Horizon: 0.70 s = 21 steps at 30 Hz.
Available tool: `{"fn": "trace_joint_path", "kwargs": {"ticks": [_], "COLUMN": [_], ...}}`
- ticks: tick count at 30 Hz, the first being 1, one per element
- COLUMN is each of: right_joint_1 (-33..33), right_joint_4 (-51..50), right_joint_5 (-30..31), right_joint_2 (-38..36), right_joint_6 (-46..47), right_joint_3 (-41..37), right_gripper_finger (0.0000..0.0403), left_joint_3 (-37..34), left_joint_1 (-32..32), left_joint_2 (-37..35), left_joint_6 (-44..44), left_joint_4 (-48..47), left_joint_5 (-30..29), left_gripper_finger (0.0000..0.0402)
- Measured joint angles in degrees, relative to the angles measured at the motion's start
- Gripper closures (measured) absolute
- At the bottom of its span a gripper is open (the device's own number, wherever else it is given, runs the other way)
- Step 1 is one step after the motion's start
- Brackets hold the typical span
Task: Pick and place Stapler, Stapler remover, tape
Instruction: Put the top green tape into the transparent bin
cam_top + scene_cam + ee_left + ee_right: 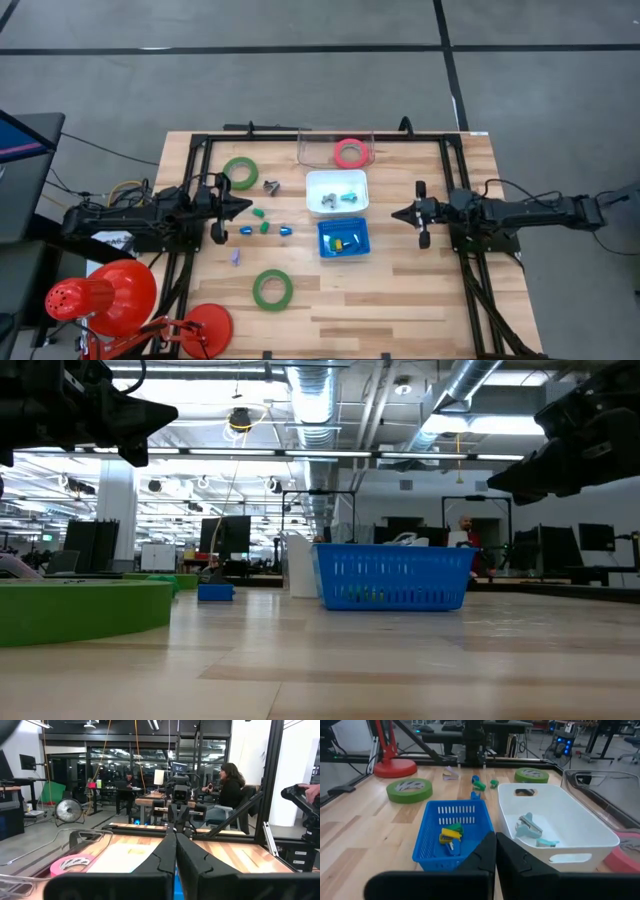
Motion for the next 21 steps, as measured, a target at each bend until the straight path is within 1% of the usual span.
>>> {"fn": "trace_joint_path", "kwargs": {"ticks": [5,11,16,21], "right_joint_1": [0.00,0.00,0.00,0.00], "right_joint_4": [-0.74,-2.84,-7.79,-8.06], "right_joint_5": [0.00,0.39,0.46,0.32], "right_joint_2": [-3.35,-4.62,-6.50,-9.50], "right_joint_6": [0.00,0.00,0.00,0.00], "right_joint_3": [-1.61,-1.59,-1.59,-1.55], "right_gripper_finger": [0.0402,0.0402,0.0402,0.0402], "left_joint_3": [0.00,0.00,0.00,0.00], "left_joint_1": [-0.01,0.01,-0.01,0.00], "left_joint_2": [0.00,0.00,0.00,0.00], "left_joint_6": [0.01,0.01,0.01,0.01], "left_joint_4": [0.07,0.07,0.07,0.07], "left_joint_5": [0.00,0.00,0.00,0.00], "left_gripper_finger": [0.0398,0.0398,0.0398,0.0398]}}
